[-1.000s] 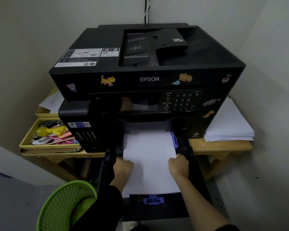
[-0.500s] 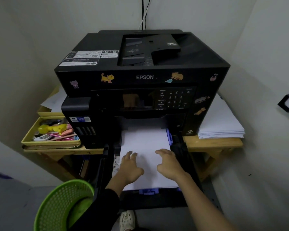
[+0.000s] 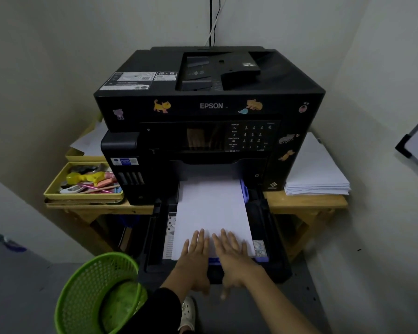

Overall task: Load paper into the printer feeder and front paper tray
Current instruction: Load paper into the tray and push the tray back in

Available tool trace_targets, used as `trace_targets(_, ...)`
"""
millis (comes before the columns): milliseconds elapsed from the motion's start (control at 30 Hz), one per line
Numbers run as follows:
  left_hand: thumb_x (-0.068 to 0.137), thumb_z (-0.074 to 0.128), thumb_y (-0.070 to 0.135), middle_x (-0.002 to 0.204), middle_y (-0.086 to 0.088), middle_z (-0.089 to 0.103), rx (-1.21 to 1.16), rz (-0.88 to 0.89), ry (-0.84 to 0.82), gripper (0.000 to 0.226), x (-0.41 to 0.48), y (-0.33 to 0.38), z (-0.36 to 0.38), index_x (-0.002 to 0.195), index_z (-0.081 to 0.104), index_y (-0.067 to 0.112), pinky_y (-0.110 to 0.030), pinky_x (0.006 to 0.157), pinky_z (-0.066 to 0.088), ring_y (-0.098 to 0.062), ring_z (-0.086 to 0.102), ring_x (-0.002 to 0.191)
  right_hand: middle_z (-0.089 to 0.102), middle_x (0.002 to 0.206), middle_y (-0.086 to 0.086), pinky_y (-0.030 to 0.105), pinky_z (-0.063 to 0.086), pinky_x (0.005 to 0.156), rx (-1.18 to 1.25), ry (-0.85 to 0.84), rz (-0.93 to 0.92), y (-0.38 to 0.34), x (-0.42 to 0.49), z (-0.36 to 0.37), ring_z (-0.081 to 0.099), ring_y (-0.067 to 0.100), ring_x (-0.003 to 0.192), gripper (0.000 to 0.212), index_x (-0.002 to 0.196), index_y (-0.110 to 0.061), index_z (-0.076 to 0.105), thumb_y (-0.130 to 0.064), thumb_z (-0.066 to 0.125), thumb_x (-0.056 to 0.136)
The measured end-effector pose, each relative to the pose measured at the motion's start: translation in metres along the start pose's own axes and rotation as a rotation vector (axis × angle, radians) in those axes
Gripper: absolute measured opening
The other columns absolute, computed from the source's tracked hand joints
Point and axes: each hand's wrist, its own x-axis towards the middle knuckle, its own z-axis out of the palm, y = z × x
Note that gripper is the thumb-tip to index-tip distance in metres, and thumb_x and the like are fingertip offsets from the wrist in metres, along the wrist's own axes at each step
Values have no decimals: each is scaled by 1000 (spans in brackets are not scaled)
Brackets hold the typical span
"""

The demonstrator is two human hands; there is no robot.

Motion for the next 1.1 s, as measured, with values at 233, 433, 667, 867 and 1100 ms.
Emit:
trace_targets(233,87,52,25,156,-16,-26,-37,34,-15,95,0,-1,1,148,-18,2,-41,120,-8,-28,-24,145,-26,157,11,58,-9,117,-125,-5,16,-4,-3,1,-27,35,143,99,150,-9,-18,-6,56,84)
trace_targets(433,86,53,21,157,-16,-24,-130,67,-52,94,5,-4,-1,150,-14,4,-39,121,-4,-27,-21,146,-26,157,12,59,-5,117,-115,-50,5,-3,3,0,-23,40,143,93,150,-8,-15,-2,52,85)
trace_targets(667,91,48,23,158,-16,-20,-119,74,-2,87,15,-12,-30,150,-12,4,-37,122,-3,-27,-19,147,-23,158,14,63,-11,114,-154,69,-7,-5,18,-19,-25,37,143,93,151,-7,-13,-2,51,84)
trace_targets(867,93,47,26,159,-13,-16,-109,20,-9,85,43,-18,-46,150,-12,5,-36,122,-1,-25,-13,148,-16,159,16,60,-11,115,-163,98,19,1,46,-37,-20,32,146,90,152,-7,-10,-5,51,86)
trace_targets(1100,96,46,22,160,-16,-7,-22,-144,138,73,76,-45,-79,151,2,3,-37,121,14,-27,-2,150,-1,161,15,50,-8,118,-207,319,98,10,80,-75,-9,27,149,77,152,-3,6,-6,51,89)
